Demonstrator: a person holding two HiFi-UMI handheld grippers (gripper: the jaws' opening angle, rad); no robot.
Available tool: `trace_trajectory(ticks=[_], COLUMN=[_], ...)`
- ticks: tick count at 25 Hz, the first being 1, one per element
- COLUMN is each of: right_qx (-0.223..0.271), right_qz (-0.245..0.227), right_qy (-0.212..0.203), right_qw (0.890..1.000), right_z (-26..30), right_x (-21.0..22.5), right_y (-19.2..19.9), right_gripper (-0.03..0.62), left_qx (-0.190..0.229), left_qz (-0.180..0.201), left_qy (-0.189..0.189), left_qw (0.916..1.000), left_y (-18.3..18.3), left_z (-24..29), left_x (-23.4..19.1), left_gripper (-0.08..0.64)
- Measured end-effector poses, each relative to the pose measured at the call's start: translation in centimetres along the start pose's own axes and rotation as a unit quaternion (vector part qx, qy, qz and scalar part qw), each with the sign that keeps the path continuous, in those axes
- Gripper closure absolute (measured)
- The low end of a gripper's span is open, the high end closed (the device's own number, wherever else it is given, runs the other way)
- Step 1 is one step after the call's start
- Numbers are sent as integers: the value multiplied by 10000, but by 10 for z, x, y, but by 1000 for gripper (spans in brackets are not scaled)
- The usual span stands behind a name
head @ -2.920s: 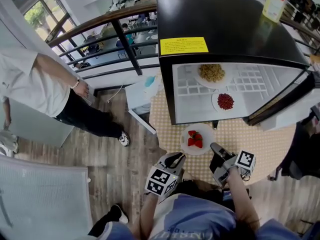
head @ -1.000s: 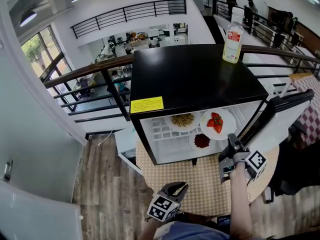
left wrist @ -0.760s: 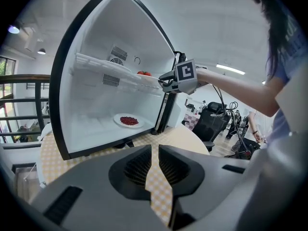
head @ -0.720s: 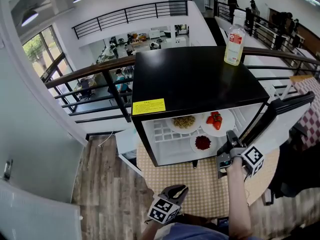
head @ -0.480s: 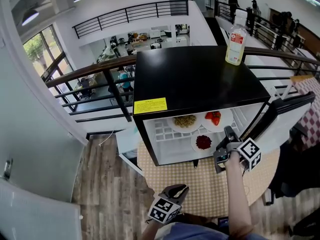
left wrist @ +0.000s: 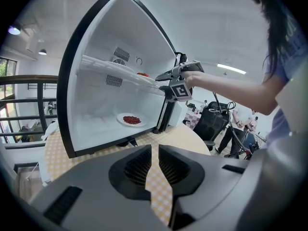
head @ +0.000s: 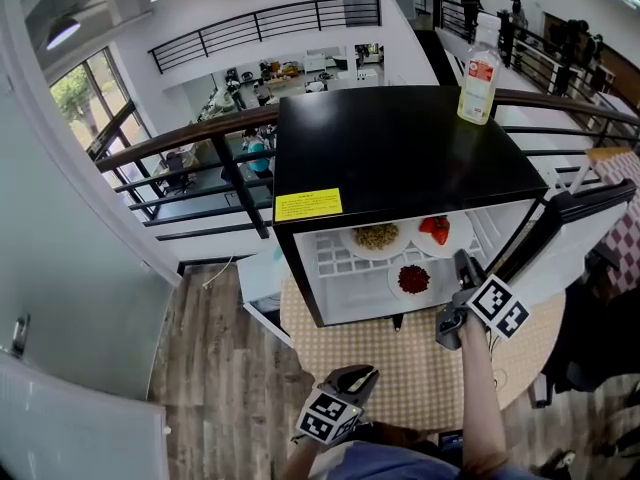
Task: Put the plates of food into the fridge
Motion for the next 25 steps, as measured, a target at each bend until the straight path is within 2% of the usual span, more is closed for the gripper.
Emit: trace_trajectory(ticks=[3, 8, 12, 21, 25], right_qx=[-103, -770, -1034, -1871, -2216], right_qz=[-96, -320, -469, -570, -709], right_qy=[-38, -287, -375, -201, -168], right_qw=[9999, 9961, 9928, 9805, 9724], right_z=[-11, -34, -61, -108, -129], right_x=[2, 4, 13, 55, 62], right_y=[8, 30, 55, 127, 147], right_gripper=[416, 416, 439, 466, 480], left_qx=[-8, -15, -78, -140, -136], left_qz=[21, 70, 118, 182, 302], left_qy=[-13, 1, 96, 419, 478], left_qw=[10000, 10000, 9999, 9989, 9983], left_y=[1, -1, 2, 8, 5], left_z=[-3, -7, -7, 8, 15], left_x=[0, 1, 7, 17, 23], left_gripper=[518, 518, 518, 518, 518])
Point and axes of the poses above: the fingertips, and each gripper's own axes: z forward along the fingers, x to its right, y out of its underside, the point moved 10 cm from there along -z, backward along the fingers, and after that the axes turned 14 degrees about -x, right-handed, at the moved point
